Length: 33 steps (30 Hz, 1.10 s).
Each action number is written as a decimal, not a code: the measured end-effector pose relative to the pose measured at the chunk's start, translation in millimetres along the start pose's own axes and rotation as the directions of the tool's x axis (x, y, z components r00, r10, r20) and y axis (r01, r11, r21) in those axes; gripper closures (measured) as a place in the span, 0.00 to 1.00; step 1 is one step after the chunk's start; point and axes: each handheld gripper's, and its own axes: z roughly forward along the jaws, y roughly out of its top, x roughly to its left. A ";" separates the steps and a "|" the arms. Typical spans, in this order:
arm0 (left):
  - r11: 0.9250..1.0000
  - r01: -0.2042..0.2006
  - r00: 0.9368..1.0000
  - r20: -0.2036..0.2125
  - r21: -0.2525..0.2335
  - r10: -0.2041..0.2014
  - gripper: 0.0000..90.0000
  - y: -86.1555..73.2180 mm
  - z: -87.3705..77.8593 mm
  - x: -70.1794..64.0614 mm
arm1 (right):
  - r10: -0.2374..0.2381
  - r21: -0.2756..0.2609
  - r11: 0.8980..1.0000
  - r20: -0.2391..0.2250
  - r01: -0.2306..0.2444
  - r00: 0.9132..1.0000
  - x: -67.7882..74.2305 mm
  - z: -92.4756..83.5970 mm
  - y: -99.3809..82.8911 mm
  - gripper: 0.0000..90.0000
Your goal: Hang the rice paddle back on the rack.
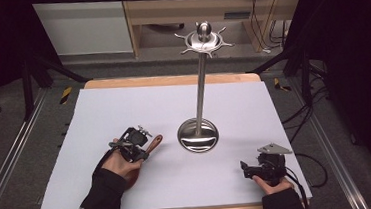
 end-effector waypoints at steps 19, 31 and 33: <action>0.986 0.052 0.999 -0.005 -0.157 -0.053 0.88 -22.3 -27.3 6.5 | 0.001 0.001 1.000 0.000 -0.001 1.000 0.1 0.0 -0.1 0.11; 0.953 0.080 0.996 -0.014 -0.291 -0.087 0.88 -35.3 -55.8 7.4 | 0.000 -0.001 1.000 0.000 0.000 1.000 0.0 -0.1 0.0 0.11; 0.946 0.083 0.996 -0.009 -0.313 -0.090 0.88 -37.6 -60.5 7.7 | 0.001 -0.002 1.000 0.002 -0.001 1.000 0.3 -0.1 0.0 0.11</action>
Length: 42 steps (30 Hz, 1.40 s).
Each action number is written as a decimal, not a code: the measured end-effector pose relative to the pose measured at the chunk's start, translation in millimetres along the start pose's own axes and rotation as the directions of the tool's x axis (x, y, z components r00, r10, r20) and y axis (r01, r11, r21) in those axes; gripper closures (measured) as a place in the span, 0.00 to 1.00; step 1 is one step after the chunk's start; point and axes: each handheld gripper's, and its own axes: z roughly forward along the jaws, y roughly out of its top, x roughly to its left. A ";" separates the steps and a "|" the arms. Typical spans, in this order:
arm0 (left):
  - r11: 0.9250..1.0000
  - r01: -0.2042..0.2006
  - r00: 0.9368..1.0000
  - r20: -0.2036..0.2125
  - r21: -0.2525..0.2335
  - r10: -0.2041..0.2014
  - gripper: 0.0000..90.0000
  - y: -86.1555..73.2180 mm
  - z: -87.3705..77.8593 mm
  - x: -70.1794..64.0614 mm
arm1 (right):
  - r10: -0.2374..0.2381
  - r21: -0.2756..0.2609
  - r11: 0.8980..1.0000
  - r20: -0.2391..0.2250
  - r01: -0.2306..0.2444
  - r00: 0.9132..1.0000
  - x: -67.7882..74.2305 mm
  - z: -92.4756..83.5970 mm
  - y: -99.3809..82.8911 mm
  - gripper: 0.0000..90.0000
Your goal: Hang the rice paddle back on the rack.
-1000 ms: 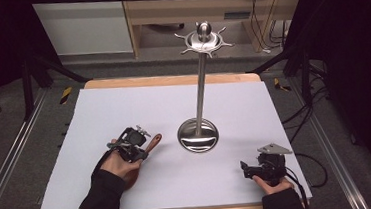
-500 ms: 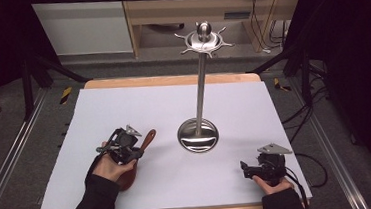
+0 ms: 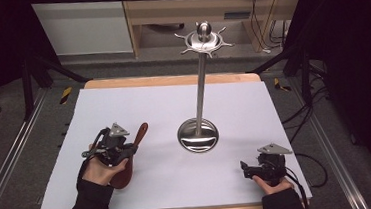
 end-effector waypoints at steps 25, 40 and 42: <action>0.929 0.065 0.998 0.011 -0.364 -0.065 0.87 -7.0 -31.8 -9.2 | 0.001 -0.005 1.000 0.000 -0.001 1.000 0.2 -0.9 0.1 0.11; 0.880 0.049 0.999 0.040 -0.472 -0.034 0.87 13.7 -55.1 -18.7 | -0.007 -0.006 1.000 0.001 0.007 1.000 -0.4 -0.4 0.3 0.11; 0.876 0.046 0.999 0.043 -0.480 -0.029 0.87 18.9 -58.0 -19.7 | -0.004 -0.009 1.000 0.002 0.004 1.000 -0.3 -0.4 0.3 0.11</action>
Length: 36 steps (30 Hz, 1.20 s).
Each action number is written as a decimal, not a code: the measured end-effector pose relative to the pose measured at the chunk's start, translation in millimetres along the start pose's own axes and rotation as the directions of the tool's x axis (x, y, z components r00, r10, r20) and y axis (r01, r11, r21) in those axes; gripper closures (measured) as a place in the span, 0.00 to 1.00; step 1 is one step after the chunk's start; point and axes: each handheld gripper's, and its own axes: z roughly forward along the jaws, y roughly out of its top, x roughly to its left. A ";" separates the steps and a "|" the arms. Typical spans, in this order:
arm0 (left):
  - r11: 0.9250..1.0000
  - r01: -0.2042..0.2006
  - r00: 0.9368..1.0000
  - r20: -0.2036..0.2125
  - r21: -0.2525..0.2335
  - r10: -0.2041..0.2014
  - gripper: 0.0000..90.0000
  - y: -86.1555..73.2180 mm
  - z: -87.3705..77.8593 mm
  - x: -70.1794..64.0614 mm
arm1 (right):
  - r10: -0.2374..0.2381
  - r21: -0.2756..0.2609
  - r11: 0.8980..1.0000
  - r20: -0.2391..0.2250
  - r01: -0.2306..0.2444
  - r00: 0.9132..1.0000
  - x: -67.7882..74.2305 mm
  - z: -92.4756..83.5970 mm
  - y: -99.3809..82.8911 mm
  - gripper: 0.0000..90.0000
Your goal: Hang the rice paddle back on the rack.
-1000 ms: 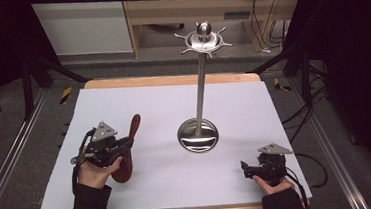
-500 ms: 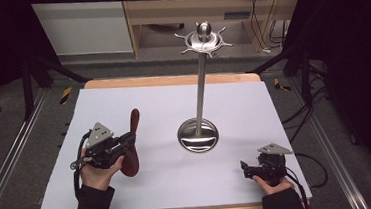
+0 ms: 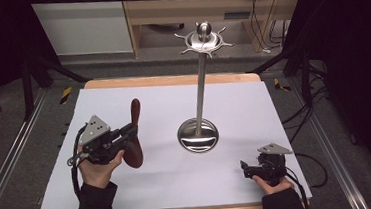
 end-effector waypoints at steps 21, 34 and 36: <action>0.996 -0.049 0.998 0.039 -0.073 0.052 0.87 50.0 2.3 -15.0 | 0.009 -0.006 1.000 -0.006 -0.009 1.000 -0.2 -0.5 0.2 0.11; 0.993 -0.064 0.996 0.063 -0.098 0.071 0.87 77.1 6.5 -25.1 | 0.006 -0.008 1.000 -0.003 -0.006 1.000 -1.6 -0.7 0.4 0.11; 0.991 -0.080 0.994 0.062 -0.106 0.086 0.87 81.4 8.3 -26.7 | 0.006 -0.011 1.000 -0.002 -0.006 1.000 -1.9 -1.0 0.4 0.11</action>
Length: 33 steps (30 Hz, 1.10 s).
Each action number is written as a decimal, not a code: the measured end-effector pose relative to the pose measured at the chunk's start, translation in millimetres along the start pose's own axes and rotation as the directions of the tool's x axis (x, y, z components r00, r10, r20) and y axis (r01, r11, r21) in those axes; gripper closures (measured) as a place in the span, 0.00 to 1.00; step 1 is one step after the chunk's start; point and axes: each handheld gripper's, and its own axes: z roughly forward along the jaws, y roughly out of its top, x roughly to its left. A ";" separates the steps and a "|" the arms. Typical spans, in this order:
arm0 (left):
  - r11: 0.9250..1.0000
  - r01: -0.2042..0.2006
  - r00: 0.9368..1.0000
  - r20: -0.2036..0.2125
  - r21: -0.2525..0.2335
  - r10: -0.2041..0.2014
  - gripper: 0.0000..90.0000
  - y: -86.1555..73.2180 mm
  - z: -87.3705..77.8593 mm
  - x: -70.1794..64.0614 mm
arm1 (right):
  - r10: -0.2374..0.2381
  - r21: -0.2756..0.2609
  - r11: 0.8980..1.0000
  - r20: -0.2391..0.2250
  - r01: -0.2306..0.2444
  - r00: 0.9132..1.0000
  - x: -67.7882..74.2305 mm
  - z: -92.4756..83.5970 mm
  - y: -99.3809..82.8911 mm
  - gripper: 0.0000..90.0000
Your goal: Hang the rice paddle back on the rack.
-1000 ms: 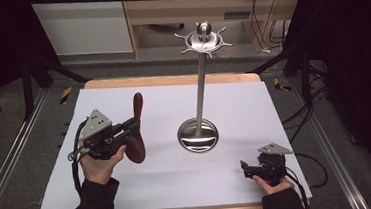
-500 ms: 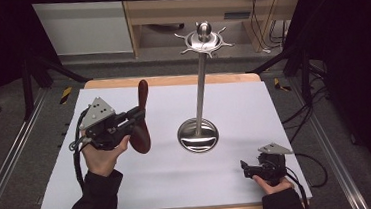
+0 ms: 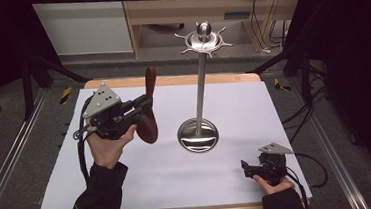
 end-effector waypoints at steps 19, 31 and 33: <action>1.000 -0.021 0.999 0.031 -0.012 0.021 0.87 25.9 22.8 -10.3 | 0.008 0.004 1.000 -0.002 -0.008 1.000 0.0 0.8 0.4 0.11; 0.999 -0.032 0.999 0.034 -0.006 0.032 0.87 39.1 32.7 -16.2 | 0.007 -0.002 1.000 -0.003 -0.007 1.000 -0.8 0.5 0.8 0.11; 0.999 -0.033 0.999 0.033 -0.004 0.033 0.87 41.0 34.1 -16.6 | 0.008 -0.001 1.000 -0.003 -0.008 1.000 -0.9 0.3 0.9 0.11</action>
